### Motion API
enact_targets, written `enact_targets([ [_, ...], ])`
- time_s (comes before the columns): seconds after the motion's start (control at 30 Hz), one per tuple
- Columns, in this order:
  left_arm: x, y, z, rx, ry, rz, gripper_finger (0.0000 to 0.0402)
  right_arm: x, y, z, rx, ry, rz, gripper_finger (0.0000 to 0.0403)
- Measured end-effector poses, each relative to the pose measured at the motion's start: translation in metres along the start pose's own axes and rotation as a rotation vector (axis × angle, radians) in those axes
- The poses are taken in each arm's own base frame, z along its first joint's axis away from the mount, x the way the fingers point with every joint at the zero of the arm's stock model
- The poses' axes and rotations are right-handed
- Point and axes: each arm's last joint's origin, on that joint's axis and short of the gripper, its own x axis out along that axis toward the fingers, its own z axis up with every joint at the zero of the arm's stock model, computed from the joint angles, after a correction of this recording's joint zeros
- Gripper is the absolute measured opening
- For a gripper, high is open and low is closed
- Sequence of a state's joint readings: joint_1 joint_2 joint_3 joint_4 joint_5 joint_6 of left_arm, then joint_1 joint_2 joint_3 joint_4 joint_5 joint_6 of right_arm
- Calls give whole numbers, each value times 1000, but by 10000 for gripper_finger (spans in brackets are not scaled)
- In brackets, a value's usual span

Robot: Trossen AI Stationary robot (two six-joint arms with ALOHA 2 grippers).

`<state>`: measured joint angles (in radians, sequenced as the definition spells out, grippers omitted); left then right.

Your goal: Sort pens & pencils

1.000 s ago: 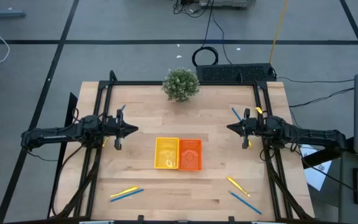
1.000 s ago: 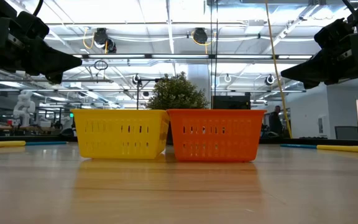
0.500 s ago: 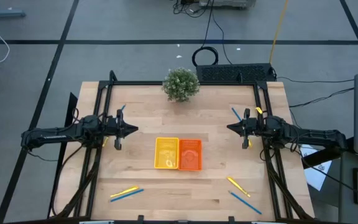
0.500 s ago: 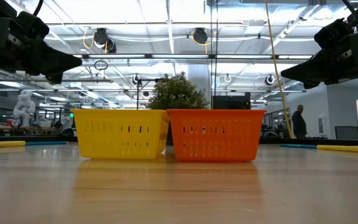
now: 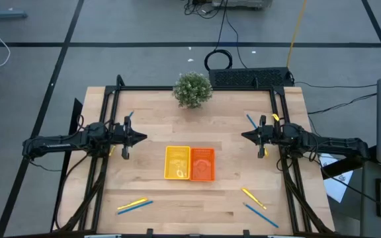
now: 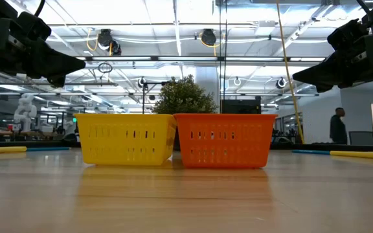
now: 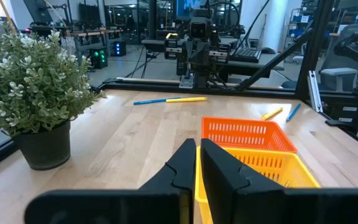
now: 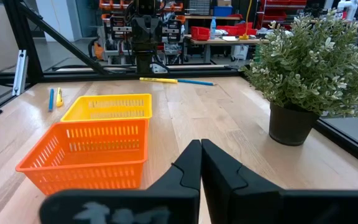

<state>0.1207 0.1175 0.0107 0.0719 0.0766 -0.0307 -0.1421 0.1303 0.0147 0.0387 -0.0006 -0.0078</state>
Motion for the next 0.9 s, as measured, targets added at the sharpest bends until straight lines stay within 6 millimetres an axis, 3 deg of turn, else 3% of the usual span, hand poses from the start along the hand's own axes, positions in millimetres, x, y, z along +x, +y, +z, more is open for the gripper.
enact_targets([
  [0.6,0,0,9,8,-89,6,31,0,0,0,0,0,0,0],
  [0.77,-4,-1,31,-51,-271,-9,30,0,0,0,0,0,0,0],
  [0.9,-4,-1,51,-66,-232,7,30,0,0,0,0,-1,0,0],
])
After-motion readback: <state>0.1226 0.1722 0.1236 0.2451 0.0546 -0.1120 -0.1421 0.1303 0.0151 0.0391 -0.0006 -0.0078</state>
